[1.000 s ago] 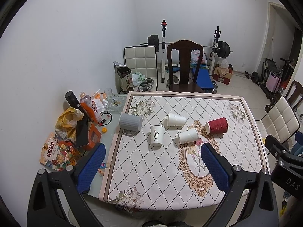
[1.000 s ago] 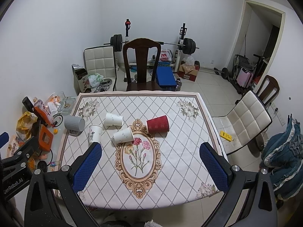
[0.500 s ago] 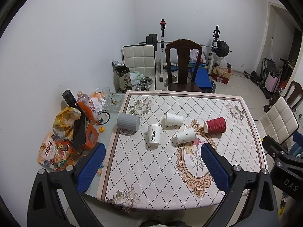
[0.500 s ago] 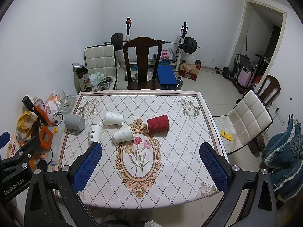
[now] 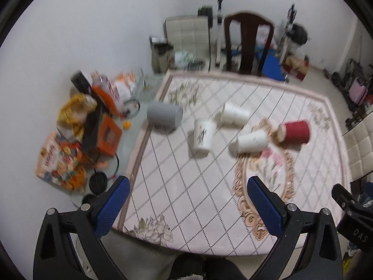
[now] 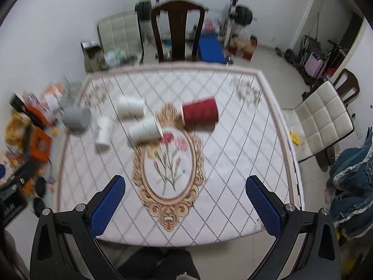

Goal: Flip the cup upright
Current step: 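Move the left tool to the white cup with black calligraphy and grasp it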

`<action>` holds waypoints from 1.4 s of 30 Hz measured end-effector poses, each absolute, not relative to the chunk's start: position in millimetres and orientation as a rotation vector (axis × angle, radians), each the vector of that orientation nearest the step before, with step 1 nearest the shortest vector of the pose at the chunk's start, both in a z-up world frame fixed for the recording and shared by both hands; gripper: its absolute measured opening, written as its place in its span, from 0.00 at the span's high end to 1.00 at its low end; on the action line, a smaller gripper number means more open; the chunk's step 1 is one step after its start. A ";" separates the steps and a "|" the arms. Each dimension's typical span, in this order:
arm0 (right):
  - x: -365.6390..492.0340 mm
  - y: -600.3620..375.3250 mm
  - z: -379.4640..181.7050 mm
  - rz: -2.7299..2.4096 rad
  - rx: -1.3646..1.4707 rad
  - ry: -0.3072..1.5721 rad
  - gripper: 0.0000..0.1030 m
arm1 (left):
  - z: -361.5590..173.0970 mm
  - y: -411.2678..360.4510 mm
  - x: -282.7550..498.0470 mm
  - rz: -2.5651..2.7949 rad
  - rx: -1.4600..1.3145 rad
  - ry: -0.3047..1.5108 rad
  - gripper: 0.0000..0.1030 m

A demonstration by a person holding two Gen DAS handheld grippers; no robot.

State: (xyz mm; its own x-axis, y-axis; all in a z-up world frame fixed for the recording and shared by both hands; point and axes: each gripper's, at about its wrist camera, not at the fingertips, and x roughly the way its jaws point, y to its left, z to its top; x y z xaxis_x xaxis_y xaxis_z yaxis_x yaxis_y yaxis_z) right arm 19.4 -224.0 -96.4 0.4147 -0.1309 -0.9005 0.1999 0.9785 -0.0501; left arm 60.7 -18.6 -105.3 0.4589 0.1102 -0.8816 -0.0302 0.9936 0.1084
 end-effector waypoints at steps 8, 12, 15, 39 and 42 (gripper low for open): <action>69.1 -226.5 -190.3 -0.224 0.063 1.280 0.00 | -192.2 -11.0 112.9 0.101 0.139 1.247 0.00; 96.7 -224.0 -226.3 -0.256 0.077 1.340 0.00 | -223.2 -2.6 148.0 0.060 0.139 1.301 0.01; 118.4 -222.8 -253.4 -0.290 0.079 1.385 0.00 | -242.0 -1.6 174.5 0.016 0.143 1.334 0.01; 197.8 -232.1 -332.5 -0.418 0.131 1.539 0.00 | -337.3 -5.8 298.5 -0.118 0.162 1.476 0.17; 199.9 -233.9 -334.2 -0.425 0.128 1.547 0.00 | -343.6 -4.8 302.2 -0.139 0.153 1.493 0.36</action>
State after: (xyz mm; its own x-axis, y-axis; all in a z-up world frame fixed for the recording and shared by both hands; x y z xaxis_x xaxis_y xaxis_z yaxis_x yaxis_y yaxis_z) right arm 199.9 -233.9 -334.2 -0.0322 -0.1844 -0.9823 0.3434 0.9209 -0.1842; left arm 302.2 -4.8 -343.6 0.0735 0.0020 -0.9973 0.1860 0.9824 0.0157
